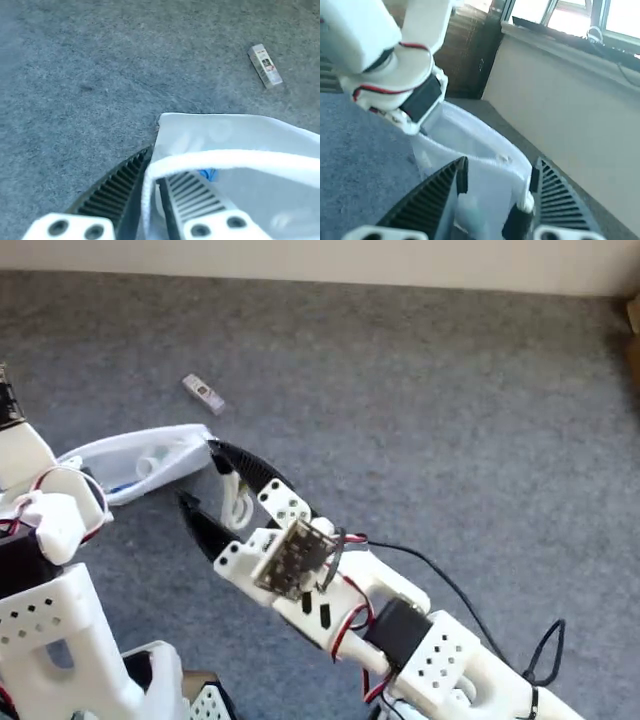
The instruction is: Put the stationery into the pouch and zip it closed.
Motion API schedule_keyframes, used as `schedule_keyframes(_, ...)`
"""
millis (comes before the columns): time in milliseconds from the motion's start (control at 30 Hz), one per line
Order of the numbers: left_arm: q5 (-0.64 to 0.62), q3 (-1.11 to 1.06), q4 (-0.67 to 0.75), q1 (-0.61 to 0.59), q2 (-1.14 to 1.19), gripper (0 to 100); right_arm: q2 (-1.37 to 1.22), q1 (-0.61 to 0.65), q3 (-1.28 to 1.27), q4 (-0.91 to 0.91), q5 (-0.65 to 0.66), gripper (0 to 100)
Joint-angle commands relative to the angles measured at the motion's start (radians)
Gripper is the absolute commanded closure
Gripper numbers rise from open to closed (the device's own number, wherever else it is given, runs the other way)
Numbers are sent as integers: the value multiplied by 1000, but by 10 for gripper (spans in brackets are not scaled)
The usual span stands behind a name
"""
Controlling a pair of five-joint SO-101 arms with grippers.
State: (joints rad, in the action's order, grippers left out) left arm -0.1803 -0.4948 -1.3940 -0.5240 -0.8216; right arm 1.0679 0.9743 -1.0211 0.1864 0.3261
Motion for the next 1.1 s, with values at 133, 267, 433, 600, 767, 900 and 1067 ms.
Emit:
schedule_keyframes(133, -64, -28, 9, -183, -203, 993, -143, -131, 85, 22, -153, 810)
schedule_keyframes(267, -66, -79, 14, -196, -312, 993, -318, -156, 153, 19, -181, 810)
schedule_keyframes(433, -64, -125, 55, -196, -329, 993, -542, -159, 249, 18, -195, 810)
schedule_keyframes(600, -63, -134, 61, -196, -329, 993, -739, -160, 369, 18, -198, 810)
schedule_keyframes(767, -61, -134, 61, -206, -329, 993, -943, -188, 529, 18, -198, 810)
schedule_keyframes(900, -61, -134, 61, -262, -329, 993, -1110, -222, 696, 18, -198, 810)
schedule_keyframes(1067, -61, -136, 61, -263, -329, 993, -1311, -226, 894, 18, -196, 810)
